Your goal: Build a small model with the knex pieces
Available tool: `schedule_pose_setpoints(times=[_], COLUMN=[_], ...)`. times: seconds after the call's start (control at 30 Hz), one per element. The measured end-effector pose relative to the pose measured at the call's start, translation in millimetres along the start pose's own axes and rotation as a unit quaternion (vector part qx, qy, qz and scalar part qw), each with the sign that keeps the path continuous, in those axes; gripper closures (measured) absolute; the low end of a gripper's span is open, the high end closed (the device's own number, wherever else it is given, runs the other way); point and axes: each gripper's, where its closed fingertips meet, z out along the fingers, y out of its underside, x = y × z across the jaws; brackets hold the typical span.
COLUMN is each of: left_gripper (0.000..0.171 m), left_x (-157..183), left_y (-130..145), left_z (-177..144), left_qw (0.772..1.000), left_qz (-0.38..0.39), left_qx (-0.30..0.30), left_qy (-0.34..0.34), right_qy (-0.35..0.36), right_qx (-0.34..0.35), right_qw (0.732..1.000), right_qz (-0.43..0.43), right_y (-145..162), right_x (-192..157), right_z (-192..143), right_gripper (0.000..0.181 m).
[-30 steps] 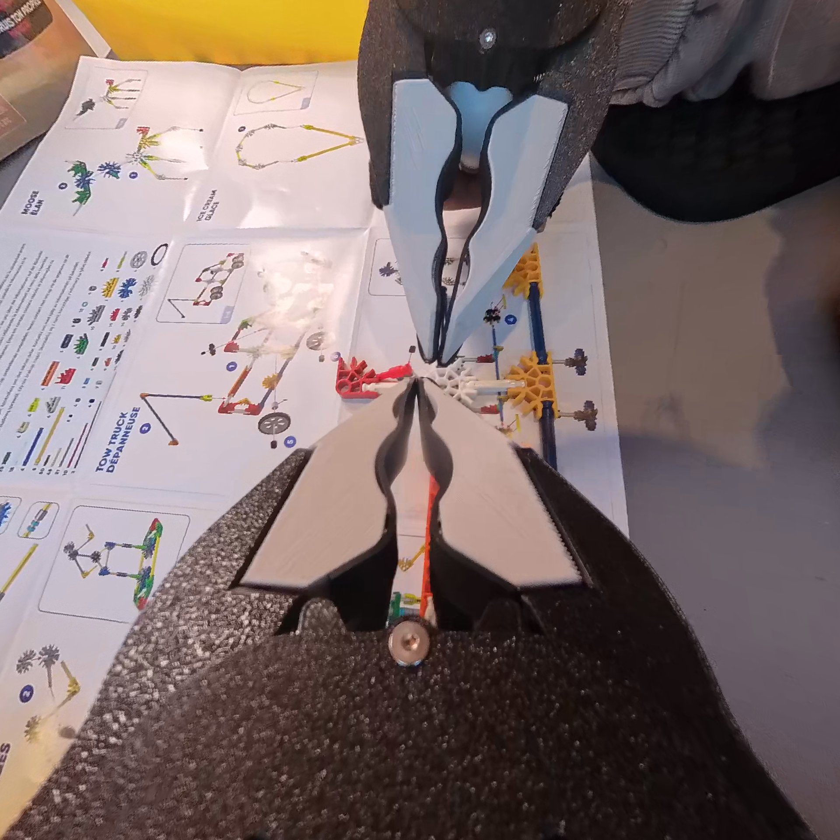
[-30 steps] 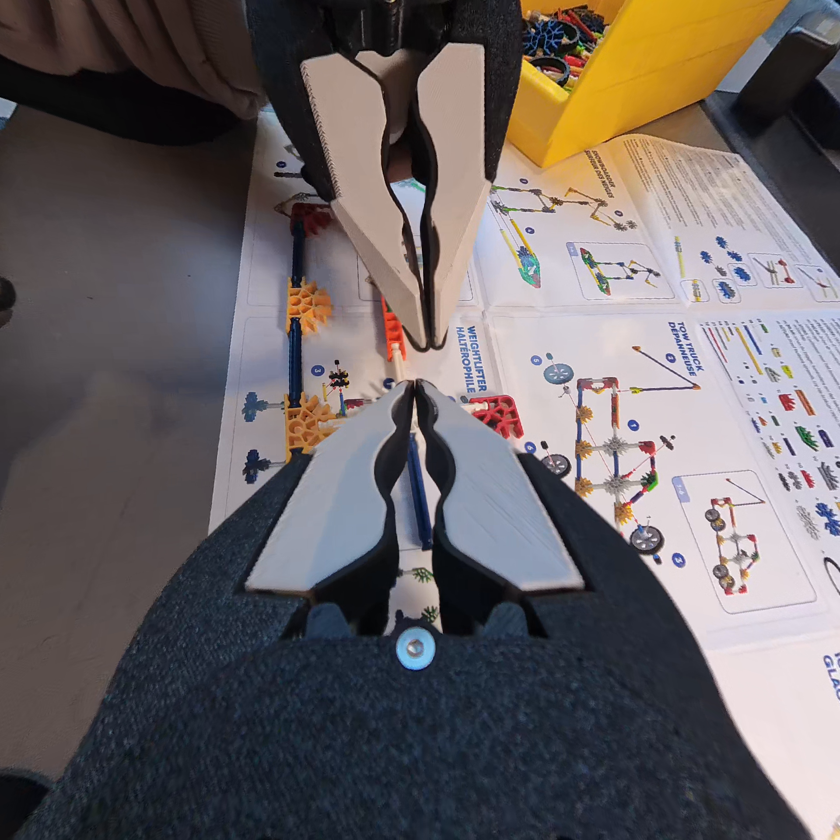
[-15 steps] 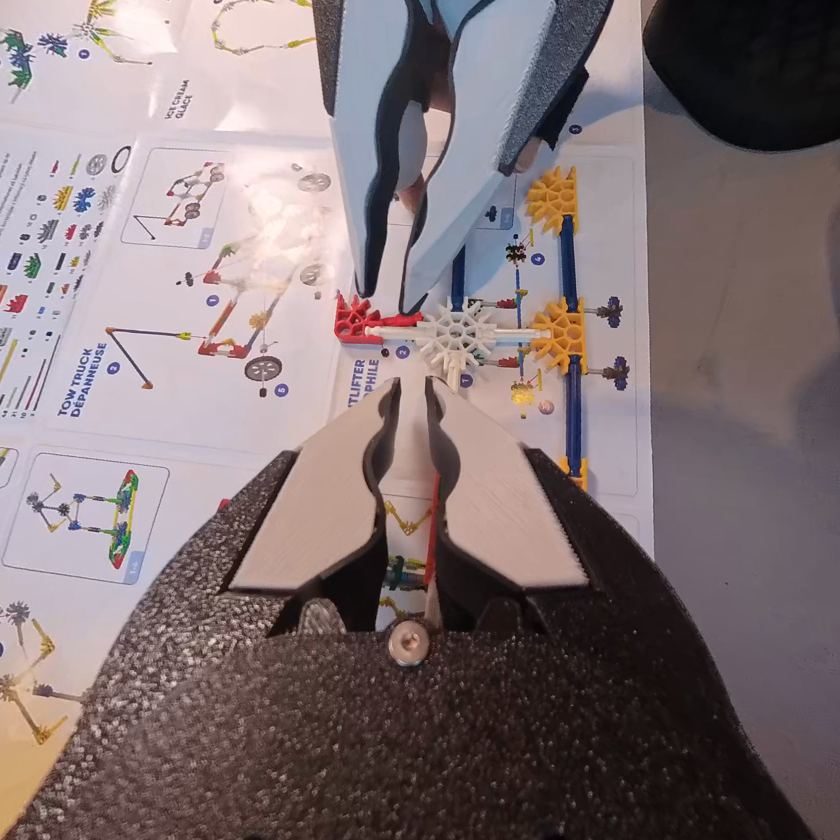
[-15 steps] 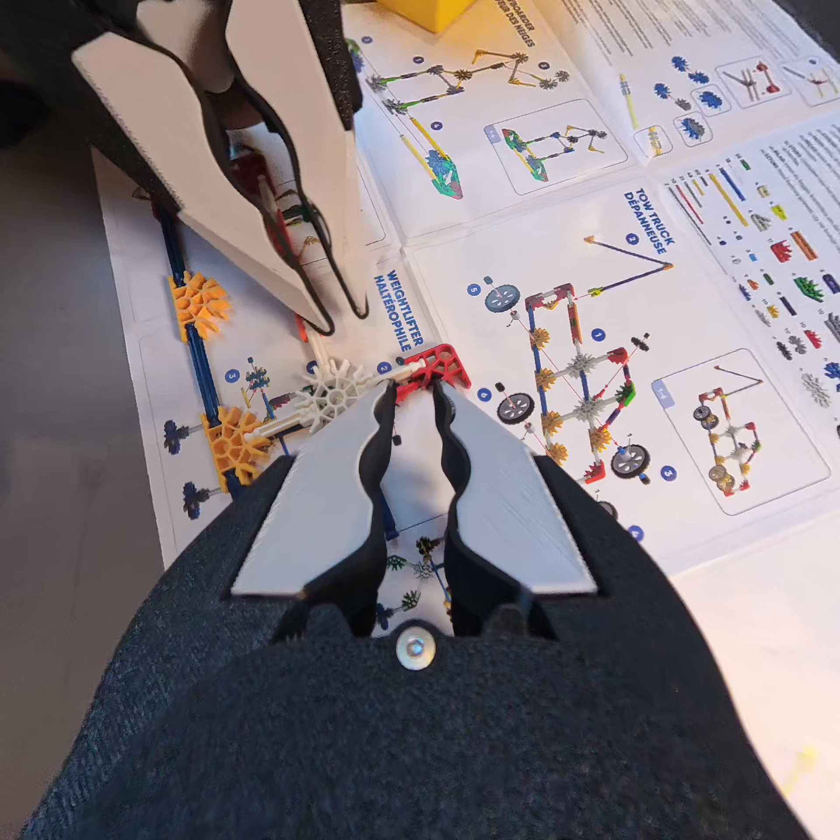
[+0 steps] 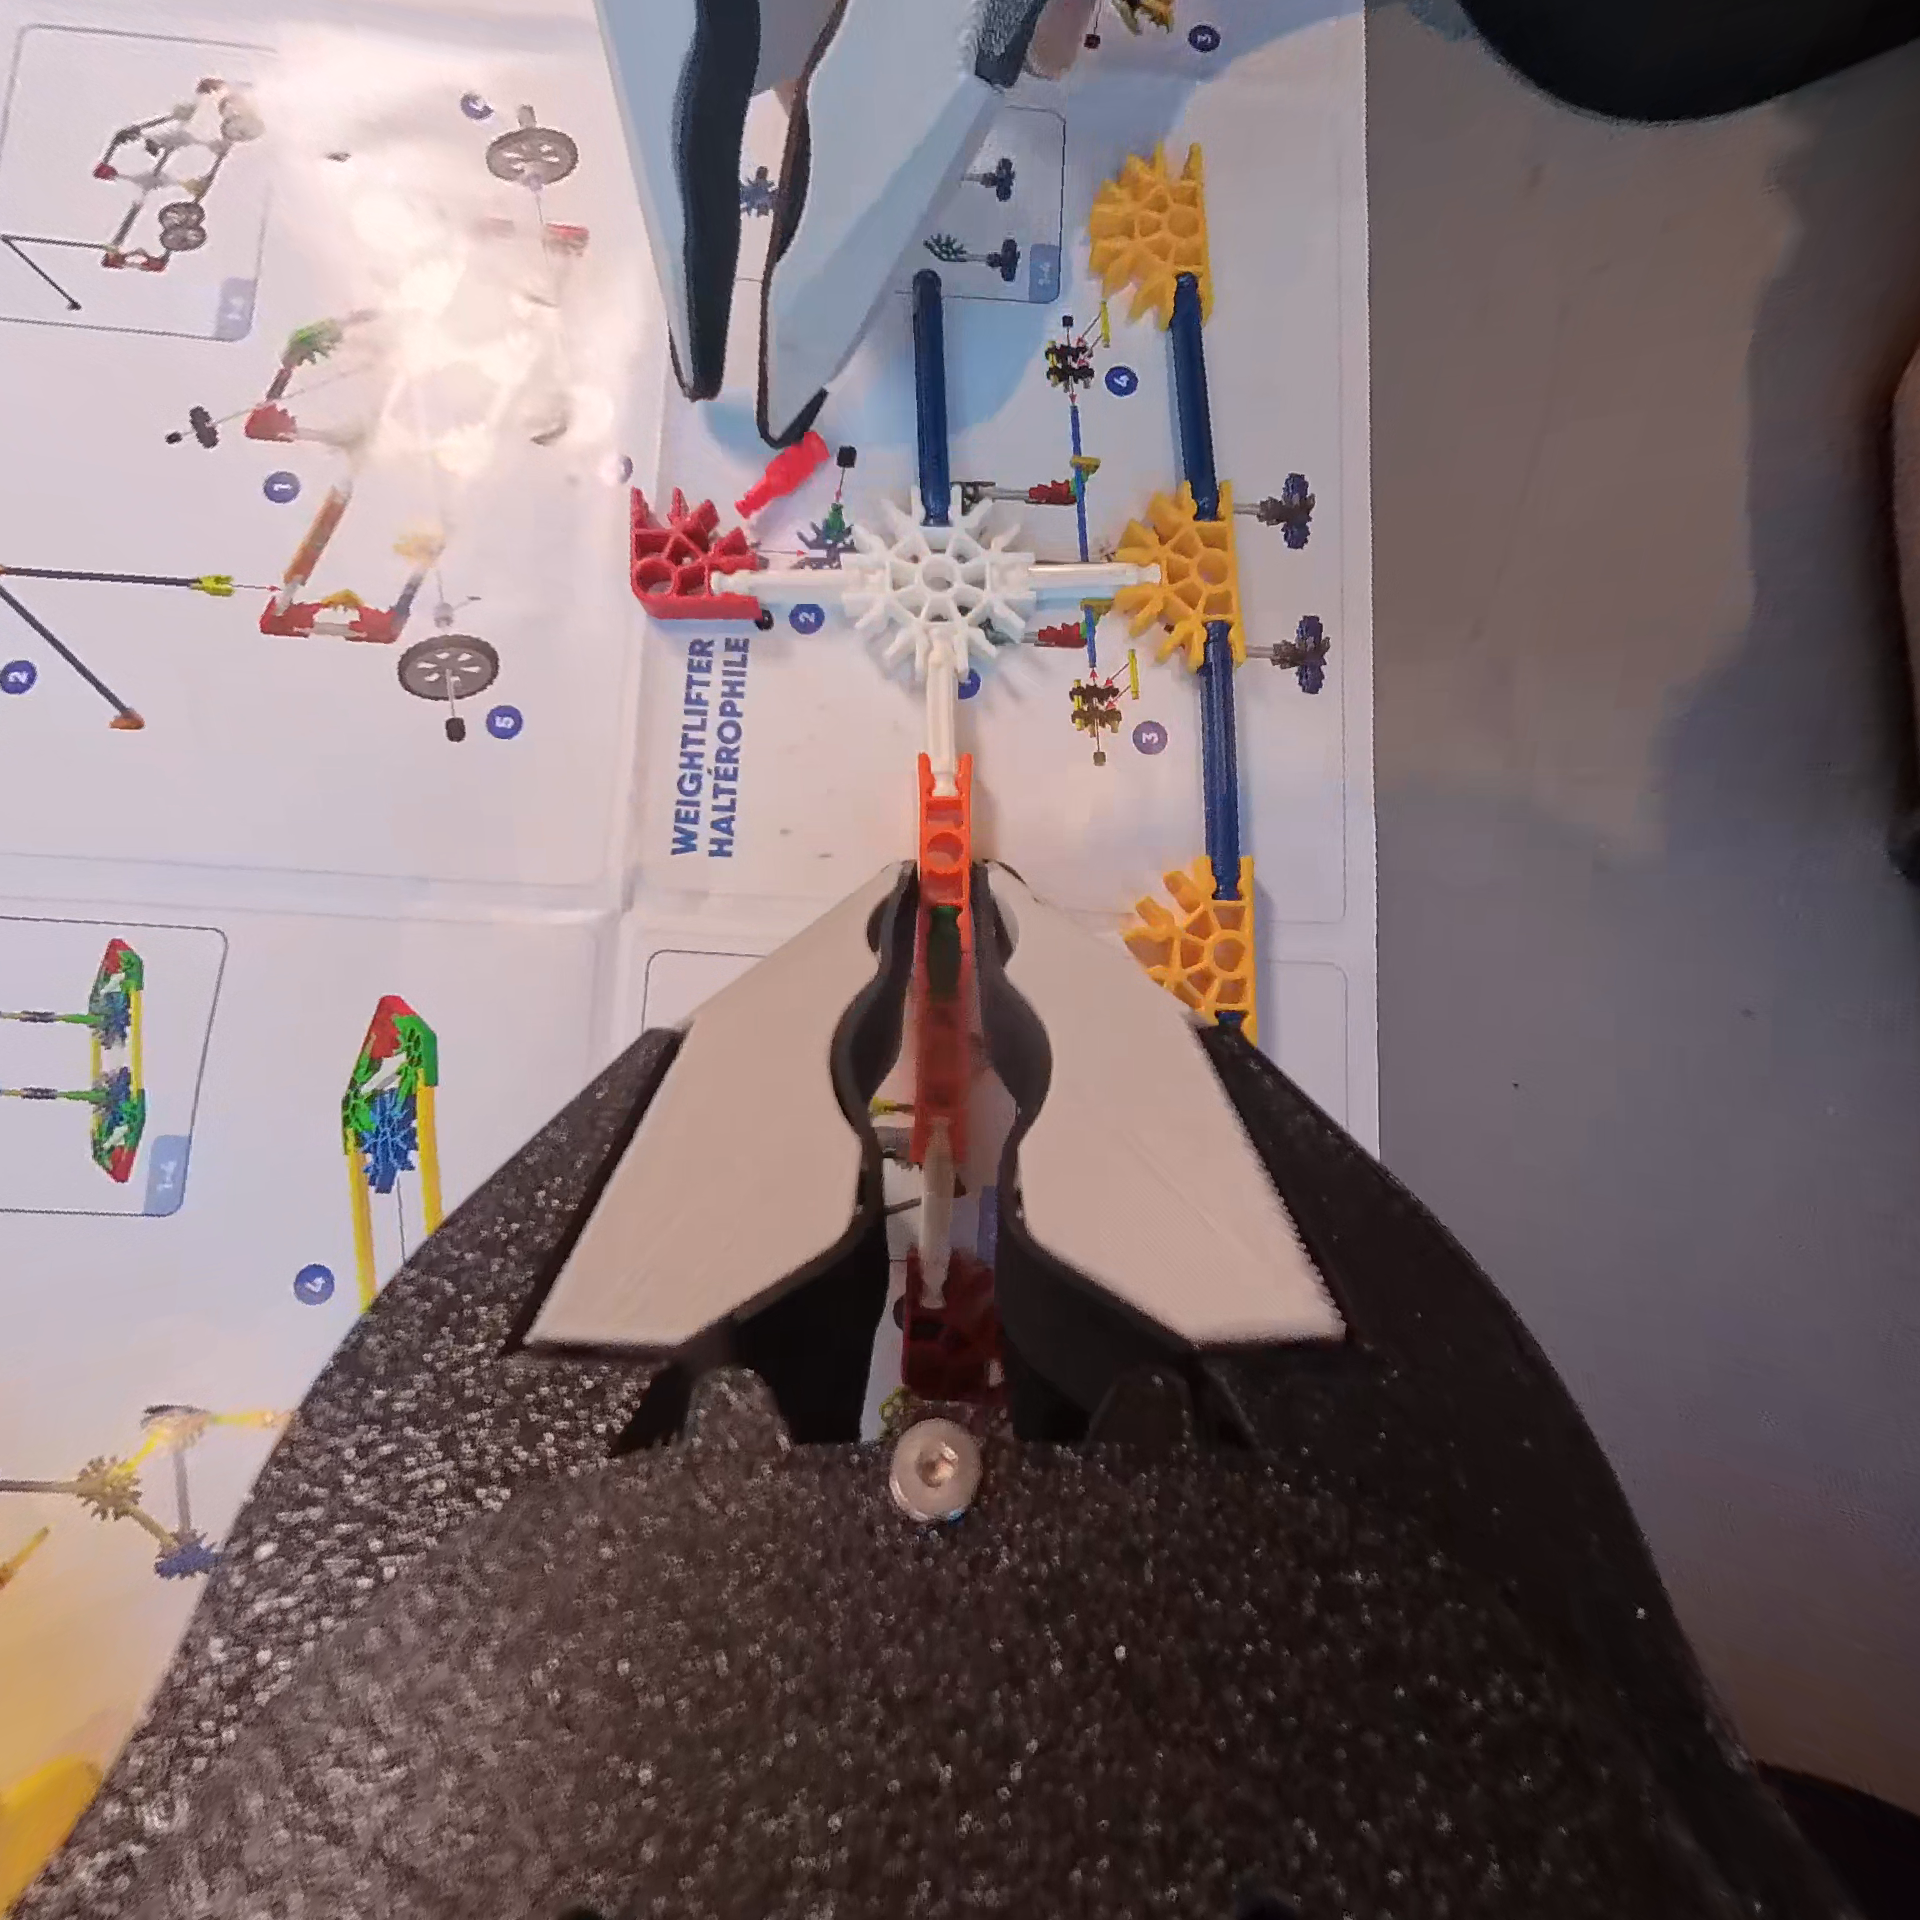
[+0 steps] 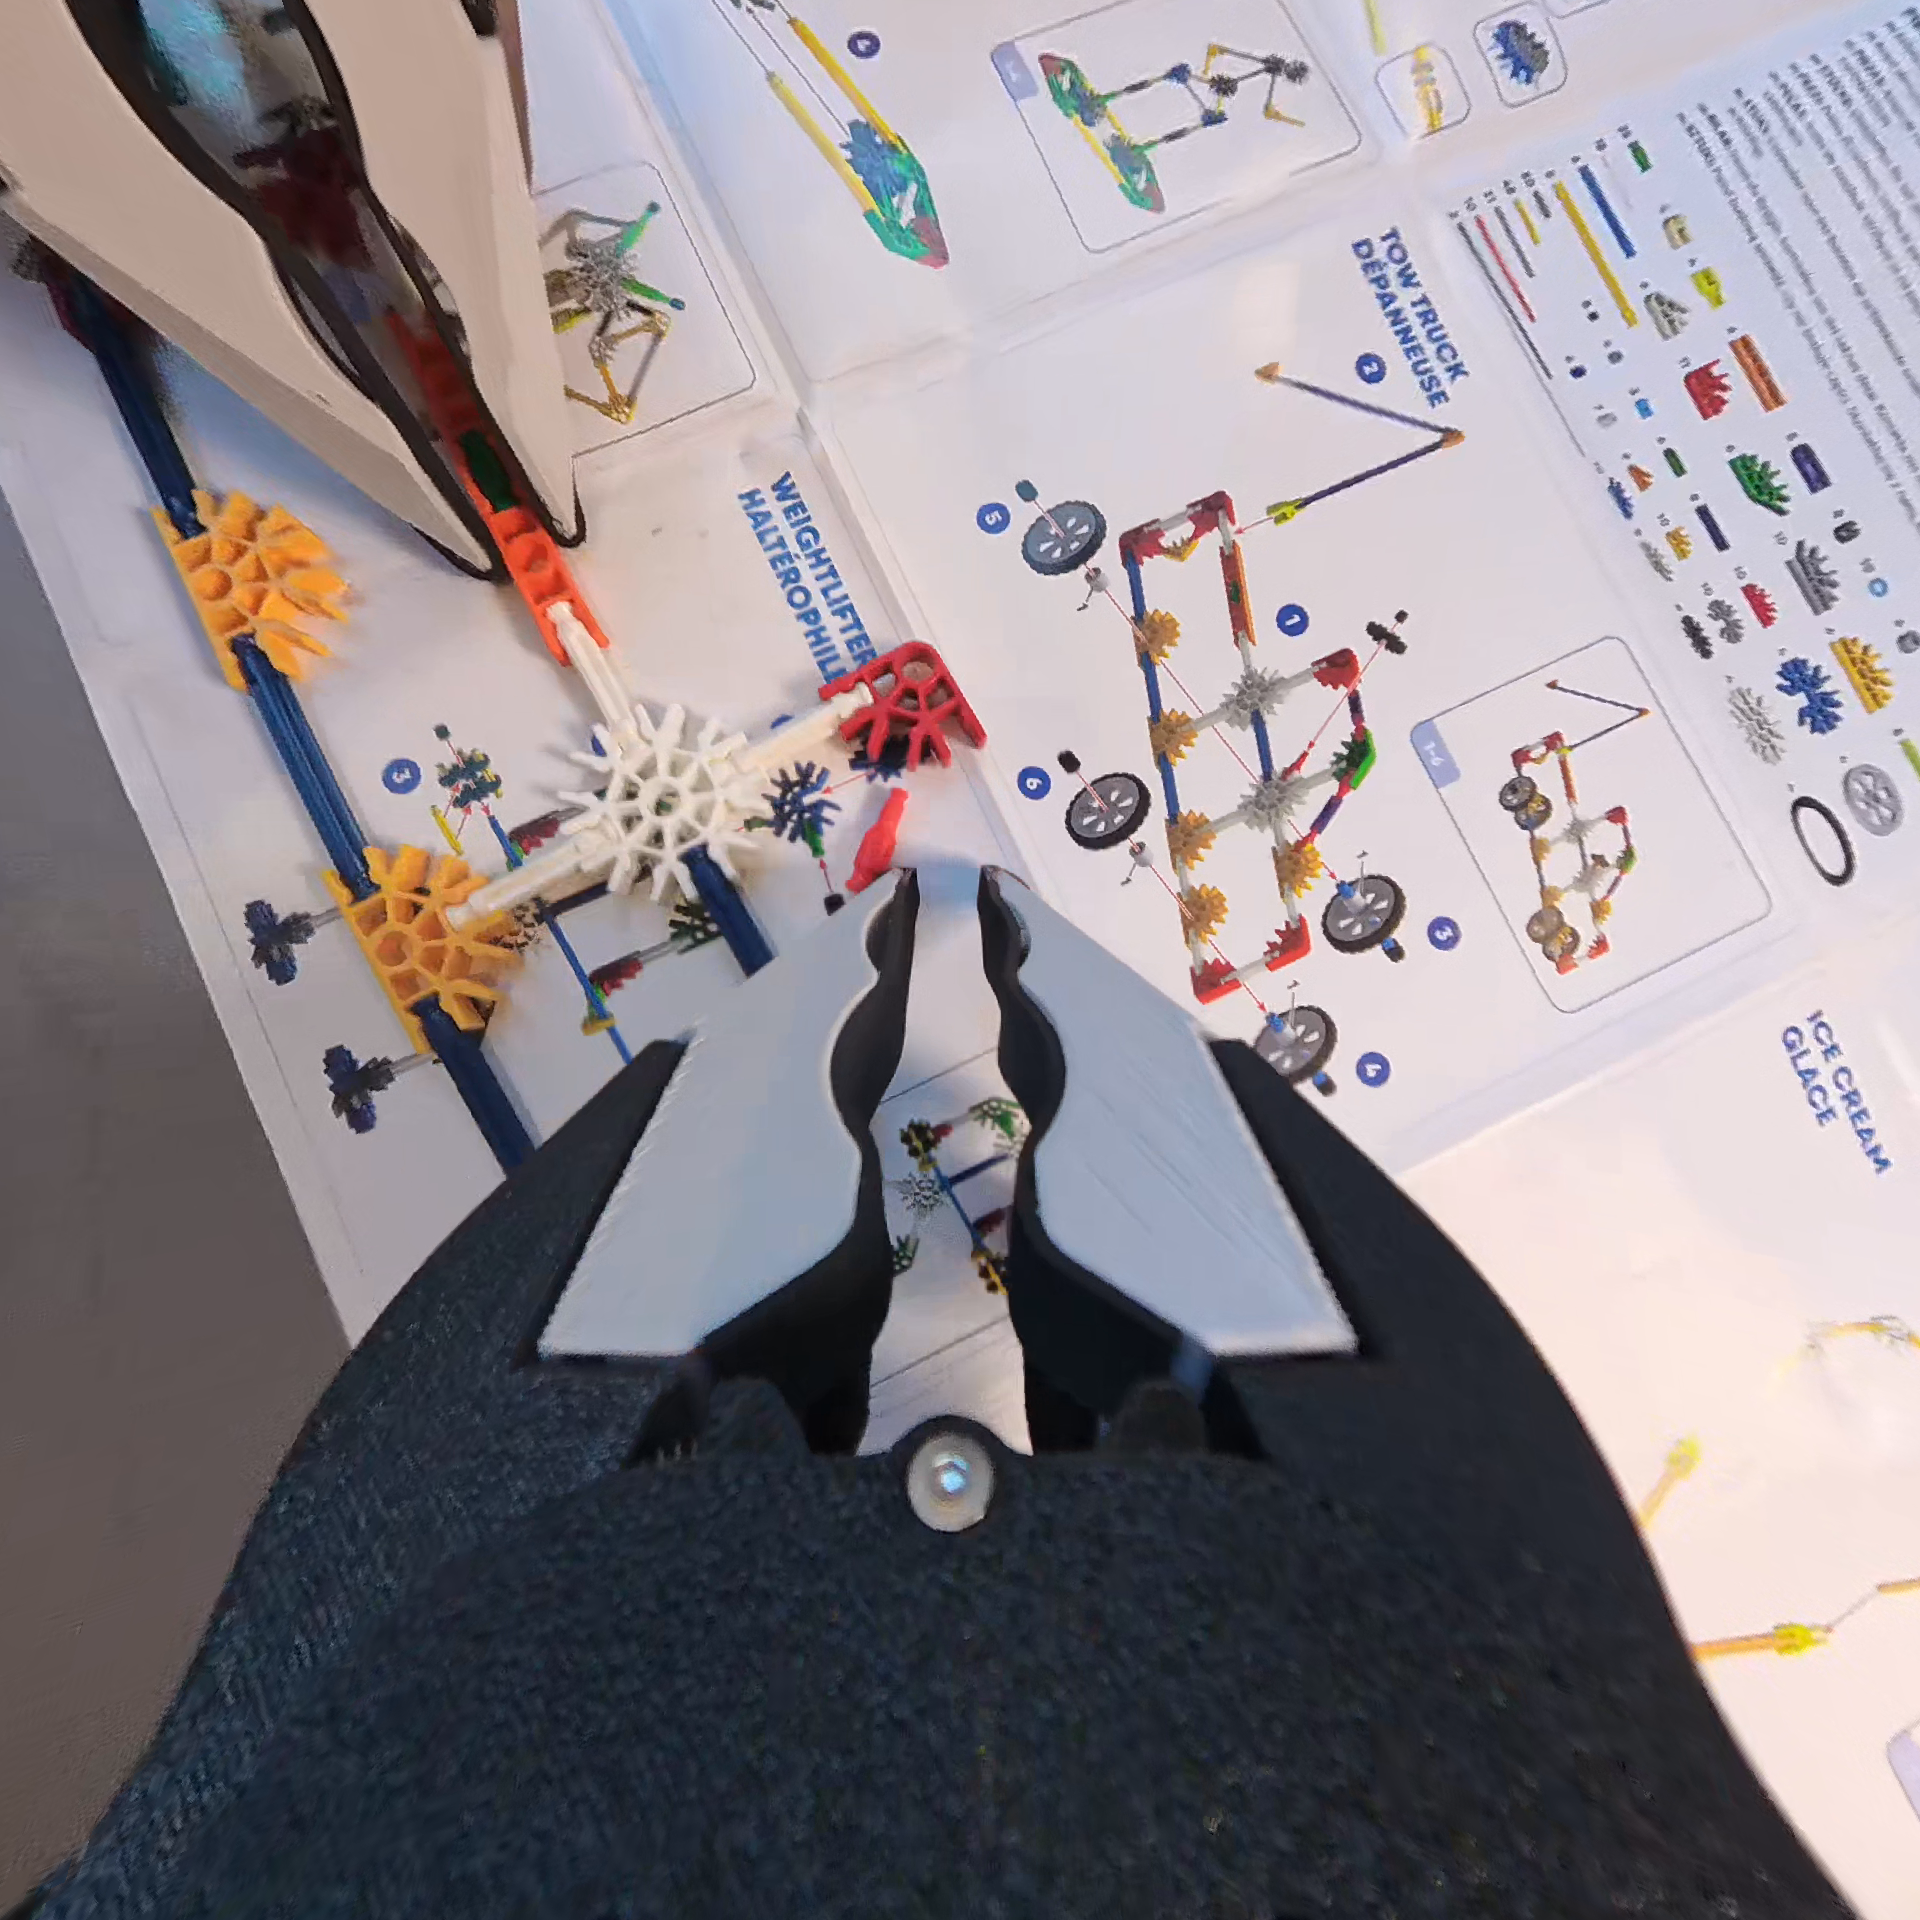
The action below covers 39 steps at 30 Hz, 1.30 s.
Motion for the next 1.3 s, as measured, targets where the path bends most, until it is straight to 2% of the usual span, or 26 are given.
schedule_pose_setpoints(times=[0.23, 0.37, 0.43, 0.53, 0.67, 0.83, 0.97, 1.1, 1.2, 1.3], left_gripper=[0.164, 0.164, 0.164, 0.162, 0.159, 0.155, 0.156, 0.157, 0.157, 0.162], left_x=[0, 0, 0, -2, -15, -22, -14, -6, -6, -7], left_y=[3, 4, 4, 2, -25, -65, -80, -97, -108, -116], left_z=[-2, -3, -3, -5, -19, -36, -37, -40, -46, -55], left_qw=[1.000, 1.000, 1.000, 1.000, 0.995, 0.971, 0.955, 0.938, 0.928, 0.915], left_qz=[0.005, 0.005, 0.006, 0.002, -0.036, -0.097, -0.130, -0.146, -0.143, -0.146], left_qx=[-0.008, -0.009, -0.009, 0.001, 0.086, 0.217, 0.265, 0.310, 0.343, 0.374], left_qy=[-0.003, -0.002, -0.002, -0.006, -0.027, -0.021, 0.018, 0.045, 0.031, 0.023], right_qy=[-0.028, -0.023, -0.025, -0.028, -0.045, -0.113, -0.154, -0.200, -0.221, -0.226], right_qx=[0.031, -0.006, -0.007, 0.000, 0.076, 0.218, 0.294, 0.380, 0.408, 0.419], right_qw=[0.999, 1.000, 1.000, 1.000, 0.995, 0.963, 0.936, 0.889, 0.869, 0.861], right_qz=[0.015, 0.001, 0.000, 0.005, 0.045, 0.108, 0.120, 0.156, 0.174, 0.181], right_y=[-13, -6, -6, -5, -23, -61, -81, -103, -112, -114], right_x=[-7, -12, -12, -11, -7, -15, -26, -35, -40, -40], right_z=[-6, 6, 6, 4, -9, -37, -53, -72, -76, -77], right_gripper=[0.164, 0.164, 0.175, 0.176, 0.176, 0.175, 0.175, 0.175, 0.176, 0.175])
